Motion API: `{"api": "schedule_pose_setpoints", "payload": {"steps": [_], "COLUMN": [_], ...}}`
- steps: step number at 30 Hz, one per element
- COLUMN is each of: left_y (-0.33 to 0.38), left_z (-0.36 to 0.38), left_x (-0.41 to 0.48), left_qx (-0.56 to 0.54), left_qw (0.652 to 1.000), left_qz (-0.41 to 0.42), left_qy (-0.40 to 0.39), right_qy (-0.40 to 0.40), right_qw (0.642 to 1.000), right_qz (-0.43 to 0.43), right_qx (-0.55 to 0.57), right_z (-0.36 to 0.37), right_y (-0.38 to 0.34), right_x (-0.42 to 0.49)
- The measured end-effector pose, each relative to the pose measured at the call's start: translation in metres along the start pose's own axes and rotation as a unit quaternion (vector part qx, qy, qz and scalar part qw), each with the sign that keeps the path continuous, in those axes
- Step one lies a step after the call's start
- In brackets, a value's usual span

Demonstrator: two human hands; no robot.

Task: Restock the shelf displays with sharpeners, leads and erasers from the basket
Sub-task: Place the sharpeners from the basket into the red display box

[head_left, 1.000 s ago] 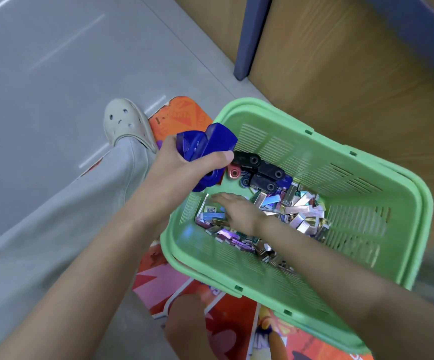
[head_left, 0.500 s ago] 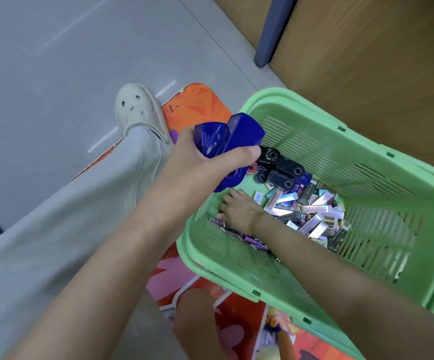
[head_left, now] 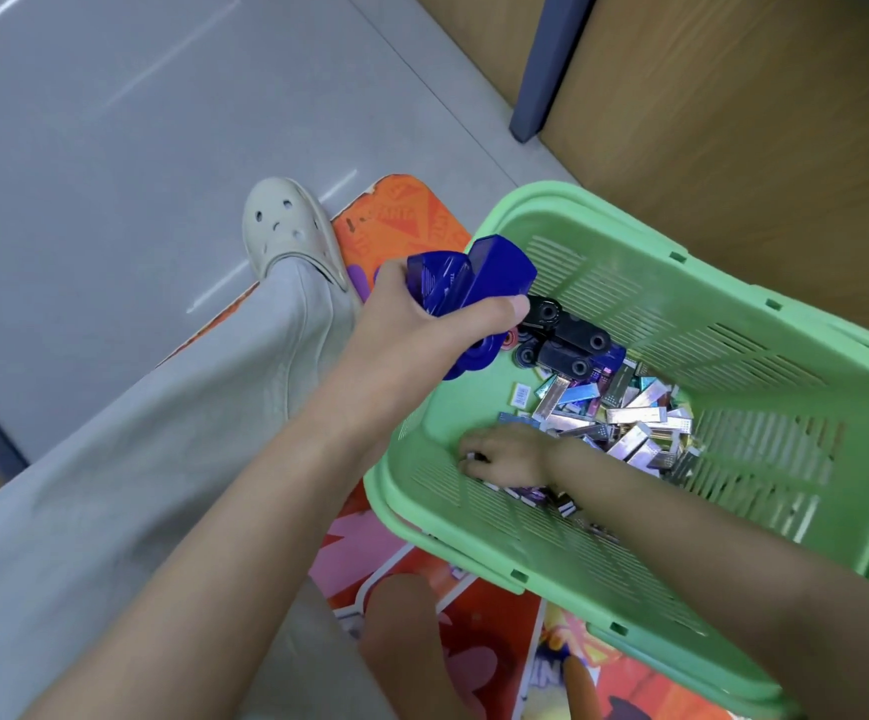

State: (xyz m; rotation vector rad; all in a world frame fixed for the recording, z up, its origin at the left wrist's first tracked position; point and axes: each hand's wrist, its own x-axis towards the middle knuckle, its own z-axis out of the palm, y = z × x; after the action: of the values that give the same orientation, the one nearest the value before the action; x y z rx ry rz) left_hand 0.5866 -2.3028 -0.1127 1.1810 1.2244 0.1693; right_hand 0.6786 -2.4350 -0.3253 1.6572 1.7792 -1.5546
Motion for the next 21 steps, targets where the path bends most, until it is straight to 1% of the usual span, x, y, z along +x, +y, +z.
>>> {"api": "schedule_pose_setpoints", "payload": {"steps": [3,6,9,17,18,19,21], "left_y": [-0.002,-0.002,-0.002,-0.009,-0.009,-0.008,-0.008], "left_z": [0.003,0.005,0.007,0.009,0.008,0.009,0.009], "left_x": [-0.002,-0.003,-0.005,-0.007,-0.006,-0.006,-0.005], "left_qx": [0.010,0.018,0.021,0.024,0.021,0.019,0.016], "left_qw": [1.000,1.000,1.000,1.000,1.000,1.000,1.000], "left_qz": [0.000,-0.001,0.001,-0.006,-0.006,-0.006,-0.006], "left_qy": [-0.003,-0.006,-0.009,-0.017,-0.018,-0.020,-0.021], "right_qy": [-0.006,-0.028,-0.030,-0.065,-0.053,-0.022,0.069], "right_qw": [1.000,0.995,0.988,0.949,0.945,0.946,0.957], "right_qz": [-0.008,-0.015,-0.026,-0.011,-0.009,-0.009,-0.015], "right_qx": [-0.019,-0.092,-0.151,-0.308,-0.322,-0.322,-0.280], "right_z": [0.001,0.008,0.015,0.013,0.007,0.000,-0.016], "right_y": [0.002,0.009,0.016,0.042,0.040,0.037,0.033], "right_x": [-0.013,-0.029,-0.046,-0.107,-0.108,-0.105,-0.086]}}
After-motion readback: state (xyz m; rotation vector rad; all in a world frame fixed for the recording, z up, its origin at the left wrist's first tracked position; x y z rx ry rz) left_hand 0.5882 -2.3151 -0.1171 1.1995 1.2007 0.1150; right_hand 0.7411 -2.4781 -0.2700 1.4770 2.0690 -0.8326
